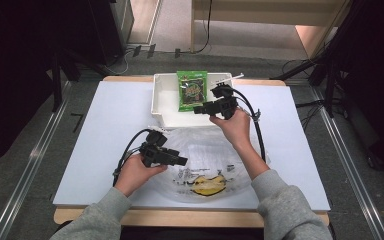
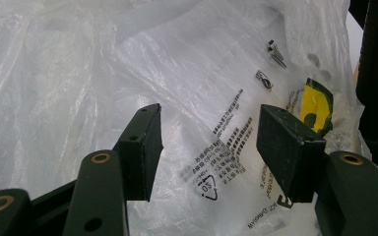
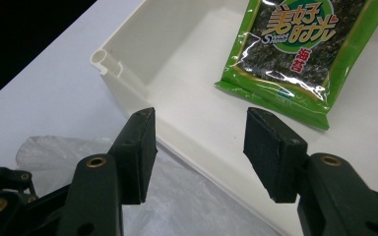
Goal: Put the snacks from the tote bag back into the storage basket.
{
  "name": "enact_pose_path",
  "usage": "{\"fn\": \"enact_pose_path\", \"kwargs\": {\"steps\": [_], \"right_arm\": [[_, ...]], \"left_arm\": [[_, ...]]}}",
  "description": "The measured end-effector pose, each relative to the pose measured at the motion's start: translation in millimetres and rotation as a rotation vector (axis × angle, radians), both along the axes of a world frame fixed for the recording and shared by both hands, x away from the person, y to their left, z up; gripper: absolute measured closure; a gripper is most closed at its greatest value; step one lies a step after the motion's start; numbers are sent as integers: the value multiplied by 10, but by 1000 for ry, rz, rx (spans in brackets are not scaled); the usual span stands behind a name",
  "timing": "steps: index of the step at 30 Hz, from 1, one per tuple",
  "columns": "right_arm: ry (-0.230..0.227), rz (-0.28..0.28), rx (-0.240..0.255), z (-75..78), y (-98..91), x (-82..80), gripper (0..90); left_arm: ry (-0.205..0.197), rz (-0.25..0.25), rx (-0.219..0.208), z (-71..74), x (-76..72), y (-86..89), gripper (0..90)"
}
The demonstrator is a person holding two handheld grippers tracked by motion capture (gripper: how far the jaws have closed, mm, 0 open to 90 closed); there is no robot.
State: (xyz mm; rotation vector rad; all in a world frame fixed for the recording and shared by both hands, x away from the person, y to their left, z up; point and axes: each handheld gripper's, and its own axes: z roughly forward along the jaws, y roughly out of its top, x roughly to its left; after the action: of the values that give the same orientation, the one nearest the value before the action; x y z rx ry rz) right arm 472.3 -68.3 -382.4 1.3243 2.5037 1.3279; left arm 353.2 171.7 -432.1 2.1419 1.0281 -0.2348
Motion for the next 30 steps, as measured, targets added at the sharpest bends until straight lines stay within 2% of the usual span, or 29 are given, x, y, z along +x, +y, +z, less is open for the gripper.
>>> {"fn": "enact_pose_path", "kwargs": {"steps": [6, 11, 13, 23, 30], "right_arm": [[-4, 7, 6, 12, -58, -98, 469], [-19, 27, -17, 9, -97, -180, 466], [-21, 32, -9, -8, -111, -221, 466], [-16, 57, 7, -56, -157, -403, 466], [-9, 58, 2, -128, -230, -487, 466]], "left_arm": [[-1, 0, 1, 1, 0, 4, 435], [0, 2, 2, -1, 6, 15, 431], [3, 7, 0, 0, 8, 19, 430], [-3, -7, -4, -2, 8, 20, 423], [4, -6, -2, -1, 5, 35, 421]]}}
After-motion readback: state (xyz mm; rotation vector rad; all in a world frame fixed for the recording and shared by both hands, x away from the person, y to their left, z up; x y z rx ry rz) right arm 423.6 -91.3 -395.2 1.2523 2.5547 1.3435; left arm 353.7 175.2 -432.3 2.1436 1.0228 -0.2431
